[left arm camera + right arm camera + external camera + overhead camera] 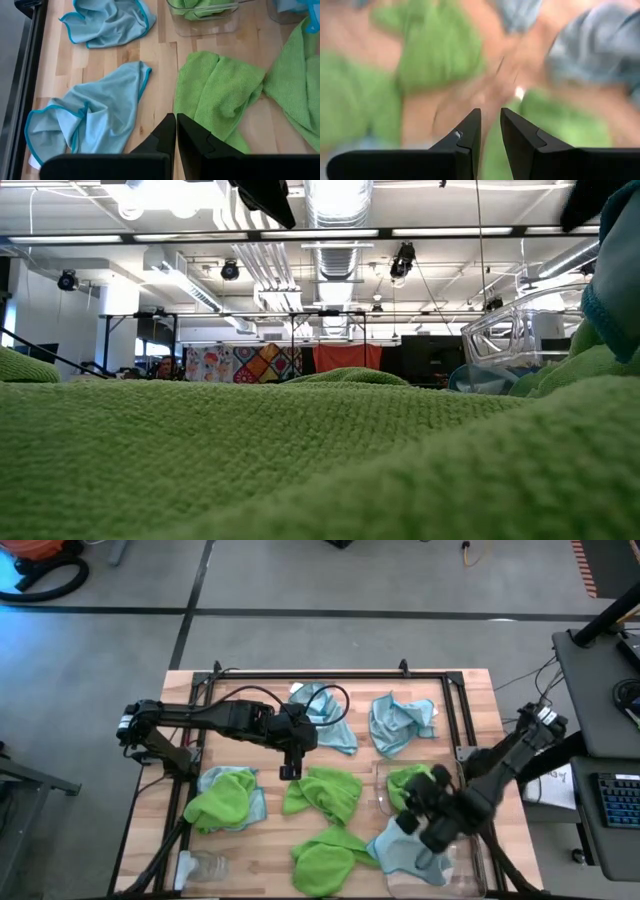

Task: Sort microfiber towel by color & place in baskets
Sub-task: Put the blue microfiber cloth into the bottom transparent bin

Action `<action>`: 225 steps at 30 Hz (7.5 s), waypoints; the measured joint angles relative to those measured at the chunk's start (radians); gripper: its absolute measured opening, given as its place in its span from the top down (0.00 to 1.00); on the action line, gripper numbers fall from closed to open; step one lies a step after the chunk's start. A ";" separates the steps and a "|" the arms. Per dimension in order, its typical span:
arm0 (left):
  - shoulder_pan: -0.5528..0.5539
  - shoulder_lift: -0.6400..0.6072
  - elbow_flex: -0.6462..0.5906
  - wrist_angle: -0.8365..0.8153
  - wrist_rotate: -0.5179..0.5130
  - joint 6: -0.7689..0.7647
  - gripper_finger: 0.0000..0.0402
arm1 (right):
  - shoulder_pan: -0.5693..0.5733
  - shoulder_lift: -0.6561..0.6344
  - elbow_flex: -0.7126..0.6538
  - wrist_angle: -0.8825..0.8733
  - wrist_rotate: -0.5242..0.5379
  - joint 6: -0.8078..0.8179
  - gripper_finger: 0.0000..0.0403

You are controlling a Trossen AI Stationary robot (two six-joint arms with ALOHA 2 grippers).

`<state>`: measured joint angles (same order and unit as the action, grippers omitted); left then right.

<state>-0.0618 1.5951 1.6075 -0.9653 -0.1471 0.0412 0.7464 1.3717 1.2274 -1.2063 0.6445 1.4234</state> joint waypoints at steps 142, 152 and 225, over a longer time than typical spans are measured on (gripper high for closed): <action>-0.001 0.000 -0.013 -0.161 -0.055 -0.263 1.00 | -0.840 -0.045 -0.063 0.806 -0.757 -1.212 0.97; -0.001 0.000 -0.013 -0.164 -0.055 -0.264 1.00 | -0.642 -0.233 -0.061 0.909 -0.750 -1.213 0.97; -0.009 0.000 -0.013 -0.178 -0.057 -0.155 1.00 | 0.438 -0.328 0.187 0.476 -0.121 -0.654 0.97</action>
<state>-0.0711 1.5955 1.5944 -1.1431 -0.2039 -0.1135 1.1842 1.0439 1.4143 -0.7304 0.5238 0.7694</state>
